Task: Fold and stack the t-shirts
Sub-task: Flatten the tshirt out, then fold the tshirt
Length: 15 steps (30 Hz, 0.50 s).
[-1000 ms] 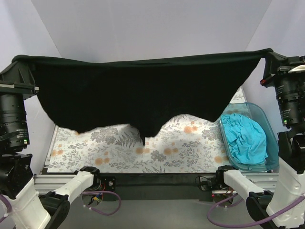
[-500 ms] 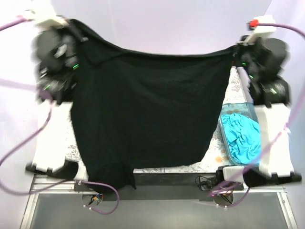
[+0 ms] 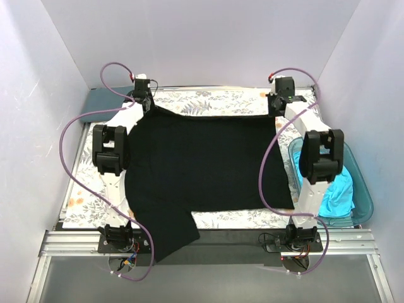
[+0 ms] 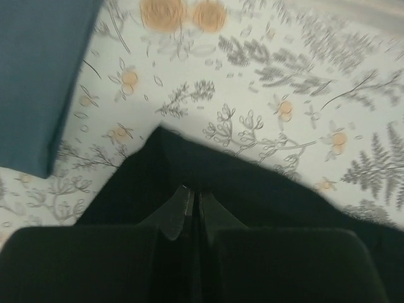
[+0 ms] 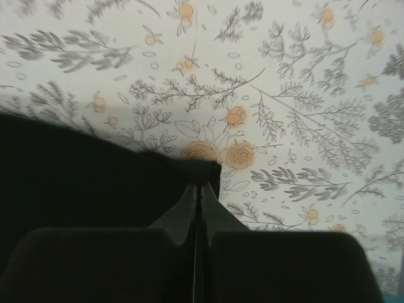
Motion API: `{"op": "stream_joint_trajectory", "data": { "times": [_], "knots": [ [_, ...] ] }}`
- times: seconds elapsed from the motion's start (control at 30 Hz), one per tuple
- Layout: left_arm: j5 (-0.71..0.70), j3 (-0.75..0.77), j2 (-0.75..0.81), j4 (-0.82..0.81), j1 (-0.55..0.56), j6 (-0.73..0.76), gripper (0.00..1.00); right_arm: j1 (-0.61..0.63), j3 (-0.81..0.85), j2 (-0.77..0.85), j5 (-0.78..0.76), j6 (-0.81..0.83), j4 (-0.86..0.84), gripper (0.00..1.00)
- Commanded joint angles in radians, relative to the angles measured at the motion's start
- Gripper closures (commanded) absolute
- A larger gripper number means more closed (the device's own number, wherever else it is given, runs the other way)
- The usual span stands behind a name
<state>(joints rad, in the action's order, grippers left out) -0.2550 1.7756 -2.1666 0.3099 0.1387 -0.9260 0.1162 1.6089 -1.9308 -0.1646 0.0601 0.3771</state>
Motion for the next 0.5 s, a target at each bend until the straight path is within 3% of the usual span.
{"op": "stream_joint_trajectory", "data": {
  "times": [0.0,0.23,0.47],
  "knots": [
    [0.094,0.068,0.004,-0.052,-0.016,-0.040,1.00,-0.015,0.072,-0.072,-0.032,0.004,-0.104,0.99],
    [0.167,0.071,-0.050,-0.048,-0.056,-0.114,1.00,-0.030,0.126,-0.171,-0.021,-0.005,-0.113,0.99],
    [0.241,0.096,0.016,0.073,-0.074,-0.204,1.00,-0.043,0.118,-0.123,0.010,-0.019,-0.113,0.99]
  ]
}}
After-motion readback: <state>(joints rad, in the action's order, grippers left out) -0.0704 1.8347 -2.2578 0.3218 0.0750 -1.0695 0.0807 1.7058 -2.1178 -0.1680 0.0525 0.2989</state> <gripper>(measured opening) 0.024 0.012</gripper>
